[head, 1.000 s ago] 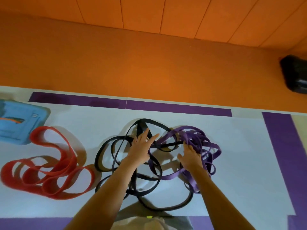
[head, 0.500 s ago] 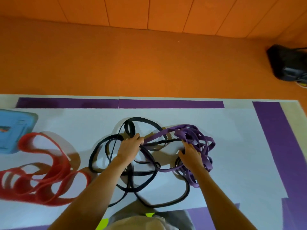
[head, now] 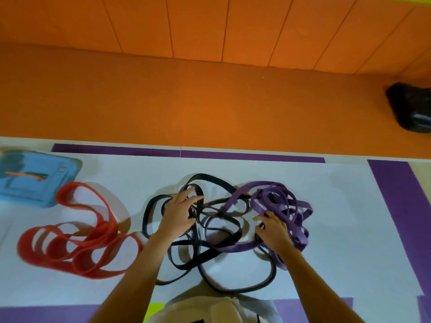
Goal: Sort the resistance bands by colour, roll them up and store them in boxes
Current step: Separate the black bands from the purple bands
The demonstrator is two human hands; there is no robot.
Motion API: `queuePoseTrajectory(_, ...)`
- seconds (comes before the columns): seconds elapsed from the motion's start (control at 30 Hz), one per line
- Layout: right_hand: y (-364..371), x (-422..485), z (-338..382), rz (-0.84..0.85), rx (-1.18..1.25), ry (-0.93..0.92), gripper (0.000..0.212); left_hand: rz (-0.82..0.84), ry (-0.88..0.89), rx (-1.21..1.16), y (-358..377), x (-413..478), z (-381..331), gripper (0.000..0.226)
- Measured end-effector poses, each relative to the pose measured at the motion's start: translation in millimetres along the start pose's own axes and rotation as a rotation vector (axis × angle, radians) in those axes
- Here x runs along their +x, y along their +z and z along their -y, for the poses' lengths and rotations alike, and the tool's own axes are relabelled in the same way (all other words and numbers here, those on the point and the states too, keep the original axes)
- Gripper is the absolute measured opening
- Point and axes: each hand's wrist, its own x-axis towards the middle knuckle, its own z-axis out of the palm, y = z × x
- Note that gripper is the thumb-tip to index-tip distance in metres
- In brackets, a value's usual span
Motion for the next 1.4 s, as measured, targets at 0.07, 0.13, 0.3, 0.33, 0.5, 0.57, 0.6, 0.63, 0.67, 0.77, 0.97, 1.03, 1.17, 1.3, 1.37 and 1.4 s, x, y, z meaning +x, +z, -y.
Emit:
queuePoseTrajectory(0.07, 1.5, -3.6, 0.2, -0.028, 0.045, -0.016, 0.033, -0.108, -0.241, 0.03, 6.5, -10.1, 11.5, 0.082)
queuePoseTrajectory(0.13, 2.0, -6.1, 0.0, -0.054, 0.116, -0.031, 0.03, -0.112, -0.419, -0.086, 13.9, -18.4, 21.3, 0.086)
queuePoseTrajectory(0.3, -1.8, -9.0, 0.2, -0.131, 0.281, -0.079, 0.027, -0.158, -0.486, -0.133, 19.6, -27.5, 27.4, 0.035)
queuePoseTrajectory(0.33, -2.8, -10.2, 0.9, -0.19, 0.317, -0.084, 0.026, -0.223, -0.485, -0.17, 16.4, -26.6, 22.7, 0.03)
queuePoseTrajectory(0.5, -8.9, -14.3, 20.2, -0.265, 0.58, -0.033, 0.022, -0.405, -0.275, -0.475, -2.6, -23.0, -31.3, 0.032)
queuePoseTrajectory(0.57, -13.0, -15.4, 38.2, -0.071, 0.95, 0.027, 0.016, -0.296, -0.135, -0.511, 0.3, -25.5, -59.1, 0.041)
queuePoseTrajectory(0.6, -14.5, -15.8, 45.7, 0.031, 1.115, 0.033, 0.025, -0.207, -0.053, -0.497, 4.3, -26.9, -72.6, 0.048)
queuePoseTrajectory(0.63, -16.2, -15.8, 51.6, 0.095, 1.222, 0.034, 0.032, -0.11, 0.035, -0.478, 9.0, -28.4, -84.4, 0.059)
queuePoseTrajectory(0.67, -18.1, -15.9, 55.4, 0.117, 1.291, 0.043, 0.034, 0.001, 0.117, -0.474, 14.1, -29.4, -93.7, 0.075)
queuePoseTrajectory(0.77, -23.0, -16.2, 50.9, 0.036, 1.38, 0.122, 0.035, 0.375, 0.229, -0.487, 24.4, -24.3, -101.0, 0.103)
queuePoseTrajectory(0.97, -25.6, -31.4, 5.1, -0.256, 1.371, 0.129, 0.018, -0.048, 0.062, -0.252, 25.7, 11.1, -70.5, 0.038)
queuePoseTrajectory(1.03, -28.7, -36.1, -8.9, -0.375, 1.403, 0.19, 0.015, 0.095, 0.026, 0.081, 30.0, 22.9, -53.3, 0.056)
queuePoseTrajectory(1.17, -33.8, -45.6, -32.1, -0.467, 1.387, 0.196, 0.012, 0.119, 0.069, 0.416, 41.0, 32.4, -38.9, 0.047)
queuePoseTrajectory(1.3, -36.9, -52.8, -39.6, -0.549, 1.398, 0.286, 0.025, -0.092, 0.044, 0.288, 30.5, 29.8, -33.7, 0.018)
queuePoseTrajectory(1.37, -34.7, -53.9, -41.4, -0.566, 1.398, 0.32, 0.031, -0.237, 0.042, 0.114, 20.7, 23.9, -25.8, 0.009)
queuePoseTrajectory(1.4, -32.5, -53.5, -41.8, -0.566, 1.405, 0.332, 0.032, -0.304, 0.026, 0.002, 14.9, 19.6, -21.2, 0.008)
